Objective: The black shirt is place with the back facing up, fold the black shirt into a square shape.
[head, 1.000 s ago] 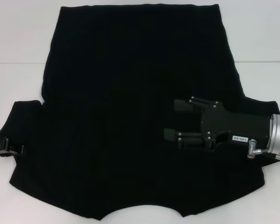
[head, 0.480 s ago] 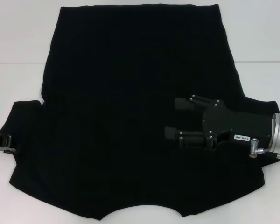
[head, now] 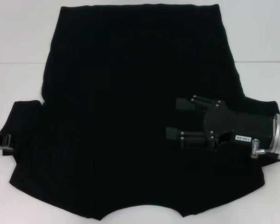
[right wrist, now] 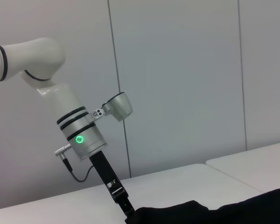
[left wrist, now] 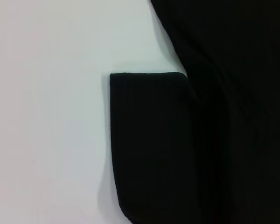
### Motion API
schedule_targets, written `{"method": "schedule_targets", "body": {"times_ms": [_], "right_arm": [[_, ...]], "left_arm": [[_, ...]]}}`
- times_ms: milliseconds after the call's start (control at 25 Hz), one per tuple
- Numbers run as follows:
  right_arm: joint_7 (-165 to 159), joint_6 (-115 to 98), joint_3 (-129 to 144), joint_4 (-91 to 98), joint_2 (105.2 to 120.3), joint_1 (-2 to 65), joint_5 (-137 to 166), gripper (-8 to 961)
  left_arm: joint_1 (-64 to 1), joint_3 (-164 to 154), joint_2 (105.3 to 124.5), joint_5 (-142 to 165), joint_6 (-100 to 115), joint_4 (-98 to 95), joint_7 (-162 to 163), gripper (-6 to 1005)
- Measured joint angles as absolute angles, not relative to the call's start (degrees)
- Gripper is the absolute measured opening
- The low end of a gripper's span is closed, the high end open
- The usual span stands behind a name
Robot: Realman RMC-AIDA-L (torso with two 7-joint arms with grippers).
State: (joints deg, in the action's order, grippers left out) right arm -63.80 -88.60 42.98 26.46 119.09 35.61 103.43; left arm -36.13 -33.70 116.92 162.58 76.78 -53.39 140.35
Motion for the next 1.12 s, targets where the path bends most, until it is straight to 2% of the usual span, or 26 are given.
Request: {"method": "schedule_targets", "body": {"times_ms": [1120], "right_arm": [[-63.0, -88.6, 43.0, 26.4, 119.17, 35.5, 102.7, 916]], "left_arm": [[-34.5, -31.9, 116.22, 162.9, 78.6, -55.7, 140.4, 57]]}}
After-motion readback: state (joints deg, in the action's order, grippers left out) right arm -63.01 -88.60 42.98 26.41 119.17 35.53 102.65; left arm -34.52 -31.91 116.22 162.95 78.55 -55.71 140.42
